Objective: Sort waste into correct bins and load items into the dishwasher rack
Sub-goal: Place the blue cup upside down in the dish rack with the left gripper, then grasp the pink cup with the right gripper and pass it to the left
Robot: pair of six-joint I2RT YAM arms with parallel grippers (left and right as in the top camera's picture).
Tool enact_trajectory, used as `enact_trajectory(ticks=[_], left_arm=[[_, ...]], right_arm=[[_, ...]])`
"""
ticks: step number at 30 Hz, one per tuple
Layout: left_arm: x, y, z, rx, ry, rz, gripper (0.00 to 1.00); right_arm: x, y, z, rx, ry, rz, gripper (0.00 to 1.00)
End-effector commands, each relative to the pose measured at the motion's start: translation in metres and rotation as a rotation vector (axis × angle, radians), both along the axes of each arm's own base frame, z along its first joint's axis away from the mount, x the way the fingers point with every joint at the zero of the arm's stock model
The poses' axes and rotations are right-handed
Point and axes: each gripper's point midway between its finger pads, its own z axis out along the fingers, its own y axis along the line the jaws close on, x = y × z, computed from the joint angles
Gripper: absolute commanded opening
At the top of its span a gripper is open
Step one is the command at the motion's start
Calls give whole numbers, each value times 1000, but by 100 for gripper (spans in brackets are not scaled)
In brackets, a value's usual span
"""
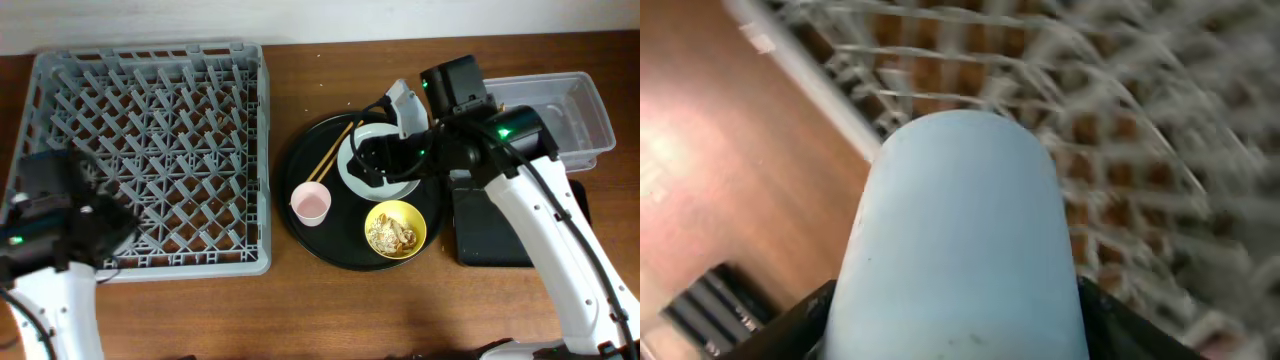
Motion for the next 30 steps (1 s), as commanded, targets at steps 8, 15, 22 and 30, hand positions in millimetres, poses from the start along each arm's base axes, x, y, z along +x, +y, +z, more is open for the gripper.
enact_trajectory(ticks=[8, 15, 22, 30], left_arm=[[25, 36, -75, -123, 210, 123, 69], [36, 33, -98, -175, 250, 92, 99], [53, 14, -54, -252, 178, -87, 99], [70, -54, 63, -304, -226, -565, 98]], right_arm=[[-3, -6, -7, -45, 18, -18, 81], [-4, -8, -19, -103, 26, -18, 86], [5, 30, -101, -172, 71, 16, 77], [24, 70, -186, -283, 58, 18, 59]])
